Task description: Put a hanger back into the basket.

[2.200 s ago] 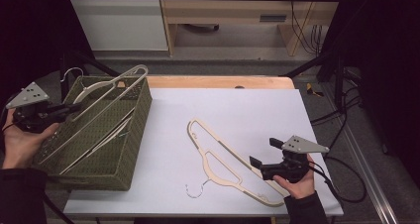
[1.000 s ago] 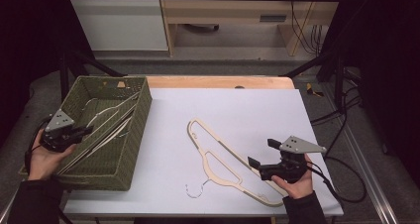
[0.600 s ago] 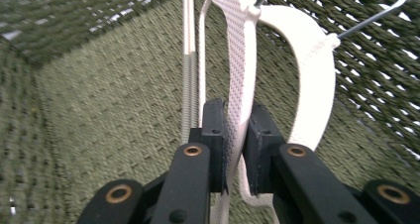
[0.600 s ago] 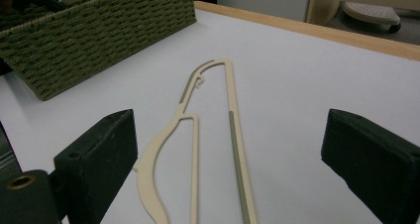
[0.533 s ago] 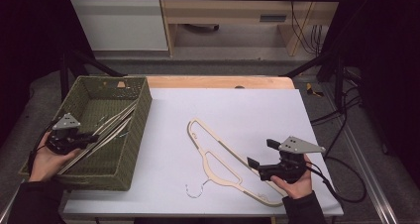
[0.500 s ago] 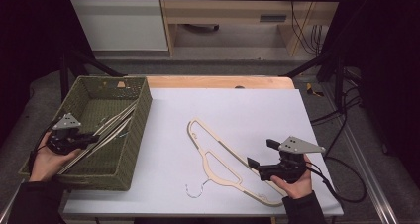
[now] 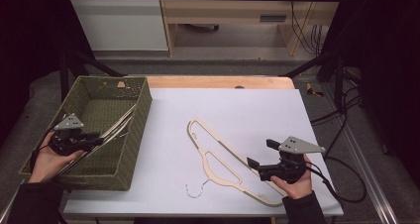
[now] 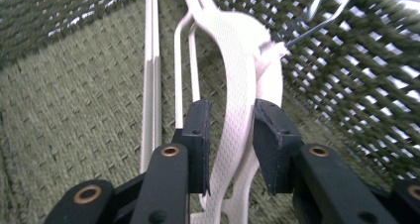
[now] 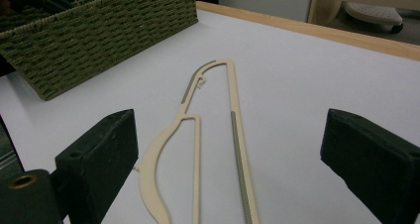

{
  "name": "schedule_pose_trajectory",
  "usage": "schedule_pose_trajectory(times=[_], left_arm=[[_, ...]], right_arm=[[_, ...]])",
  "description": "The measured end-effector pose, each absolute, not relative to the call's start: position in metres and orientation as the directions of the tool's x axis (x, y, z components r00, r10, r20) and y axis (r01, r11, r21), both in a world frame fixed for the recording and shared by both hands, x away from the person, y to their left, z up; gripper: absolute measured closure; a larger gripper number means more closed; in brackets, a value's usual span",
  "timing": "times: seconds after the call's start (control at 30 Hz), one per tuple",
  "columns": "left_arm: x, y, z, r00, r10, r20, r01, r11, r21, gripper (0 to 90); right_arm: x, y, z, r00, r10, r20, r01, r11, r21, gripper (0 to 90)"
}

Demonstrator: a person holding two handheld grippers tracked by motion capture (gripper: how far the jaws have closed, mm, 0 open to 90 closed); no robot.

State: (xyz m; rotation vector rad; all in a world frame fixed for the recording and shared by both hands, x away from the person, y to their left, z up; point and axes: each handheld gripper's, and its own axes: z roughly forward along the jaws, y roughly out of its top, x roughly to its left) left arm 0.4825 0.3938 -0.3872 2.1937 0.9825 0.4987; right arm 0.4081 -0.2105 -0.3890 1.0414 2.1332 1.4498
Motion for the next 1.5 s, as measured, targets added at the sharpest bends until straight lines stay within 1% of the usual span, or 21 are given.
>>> schedule_pose_trajectory(times=[0.1,0.27,0.4,0.63,0.73,0.8,0.87,0.93,1.07,1.23,1.3,1.5], left_arm=[[0.481,0.394,-0.384,0.641,0.764,0.073,0.496,-0.486,0.720,67.7],[0.477,0.396,-0.377,0.638,0.768,0.063,0.468,-0.451,0.760,66.8],[0.470,0.393,-0.367,0.620,0.782,0.068,0.415,-0.401,0.817,60.8],[0.454,0.378,-0.347,0.574,0.817,0.046,0.316,-0.273,0.909,39.2],[0.447,0.369,-0.340,0.570,0.821,0.025,0.295,-0.234,0.926,29.0],[0.442,0.360,-0.337,0.578,0.816,0.015,0.280,-0.216,0.936,21.5],[0.437,0.350,-0.334,0.585,0.810,0.030,0.260,-0.223,0.939,16.1],[0.434,0.340,-0.333,0.595,0.803,0.041,0.247,-0.231,0.941,13.5],[0.427,0.315,-0.333,0.624,0.781,0.032,0.226,-0.220,0.949,9.8],[0.418,0.281,-0.340,0.664,0.747,0.028,0.195,-0.209,0.958,8.3],[0.415,0.271,-0.343,0.679,0.734,0.017,0.196,-0.204,0.959,8.2],[0.409,0.236,-0.356,0.732,0.682,0.005,0.216,-0.239,0.947,8.4]], right_arm=[[0.408,-0.210,-0.389,-0.665,0.739,0.108,0.372,0.202,0.906,8.0],[0.408,-0.210,-0.389,-0.666,0.738,0.110,0.373,0.201,0.906,8.0],[0.407,-0.211,-0.388,-0.670,0.735,0.105,0.368,0.206,0.907,8.0],[0.407,-0.211,-0.388,-0.672,0.733,0.105,0.365,0.205,0.908,7.9],[0.407,-0.210,-0.388,-0.672,0.733,0.105,0.365,0.204,0.909,8.0],[0.407,-0.210,-0.388,-0.669,0.735,0.109,0.367,0.200,0.909,8.0],[0.407,-0.209,-0.388,-0.670,0.734,0.108,0.366,0.200,0.909,8.0],[0.407,-0.209,-0.388,-0.671,0.734,0.108,0.366,0.200,0.909,8.0],[0.406,-0.209,-0.387,-0.673,0.732,0.106,0.359,0.198,0.912,7.9],[0.406,-0.210,-0.387,-0.669,0.736,0.105,0.357,0.194,0.914,7.8],[0.406,-0.209,-0.387,-0.669,0.736,0.109,0.360,0.192,0.913,7.9],[0.406,-0.210,-0.387,-0.668,0.737,0.105,0.358,0.195,0.913,7.8]])
